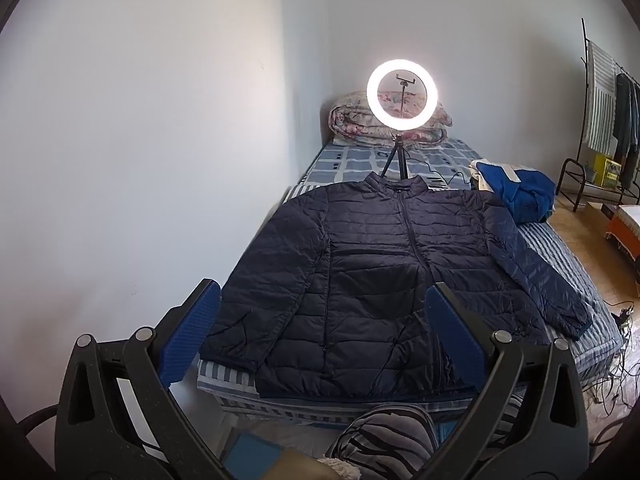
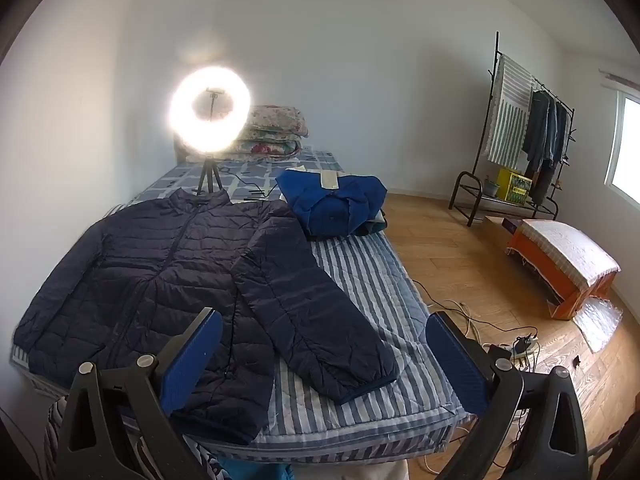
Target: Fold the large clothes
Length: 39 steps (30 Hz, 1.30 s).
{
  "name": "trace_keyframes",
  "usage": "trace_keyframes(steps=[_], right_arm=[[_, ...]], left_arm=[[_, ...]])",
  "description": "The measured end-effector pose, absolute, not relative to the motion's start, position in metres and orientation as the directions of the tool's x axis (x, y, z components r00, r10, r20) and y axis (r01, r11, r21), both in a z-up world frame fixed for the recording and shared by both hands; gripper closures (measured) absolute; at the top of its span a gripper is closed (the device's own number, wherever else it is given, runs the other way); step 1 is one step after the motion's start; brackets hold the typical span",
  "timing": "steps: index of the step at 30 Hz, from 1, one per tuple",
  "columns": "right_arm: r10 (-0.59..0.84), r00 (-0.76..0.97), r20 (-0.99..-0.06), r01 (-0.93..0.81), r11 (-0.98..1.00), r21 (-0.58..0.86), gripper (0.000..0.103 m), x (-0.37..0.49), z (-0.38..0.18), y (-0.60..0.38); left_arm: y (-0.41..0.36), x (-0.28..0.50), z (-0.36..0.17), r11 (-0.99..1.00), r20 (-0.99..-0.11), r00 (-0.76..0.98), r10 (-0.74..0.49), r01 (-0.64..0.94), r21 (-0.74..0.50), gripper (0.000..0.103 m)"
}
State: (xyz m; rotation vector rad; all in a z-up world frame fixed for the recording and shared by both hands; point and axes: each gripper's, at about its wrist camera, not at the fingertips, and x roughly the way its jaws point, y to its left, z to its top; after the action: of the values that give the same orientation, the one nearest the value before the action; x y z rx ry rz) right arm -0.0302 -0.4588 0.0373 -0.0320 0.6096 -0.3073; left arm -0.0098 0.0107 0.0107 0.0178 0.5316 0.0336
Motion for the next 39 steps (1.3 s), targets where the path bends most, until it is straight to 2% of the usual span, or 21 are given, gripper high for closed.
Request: trace_keyframes(steps=[39], right_arm=[[-0.288,0.775,-0.563,0.272,0.955,-0.114,0.000,-0.0299,0.0374,-0.4588]], left_arm=[[0.0058,-0.0095,0.0129,0.999,-0.503,0.863,0.036,-0.025,0.030,0.000]])
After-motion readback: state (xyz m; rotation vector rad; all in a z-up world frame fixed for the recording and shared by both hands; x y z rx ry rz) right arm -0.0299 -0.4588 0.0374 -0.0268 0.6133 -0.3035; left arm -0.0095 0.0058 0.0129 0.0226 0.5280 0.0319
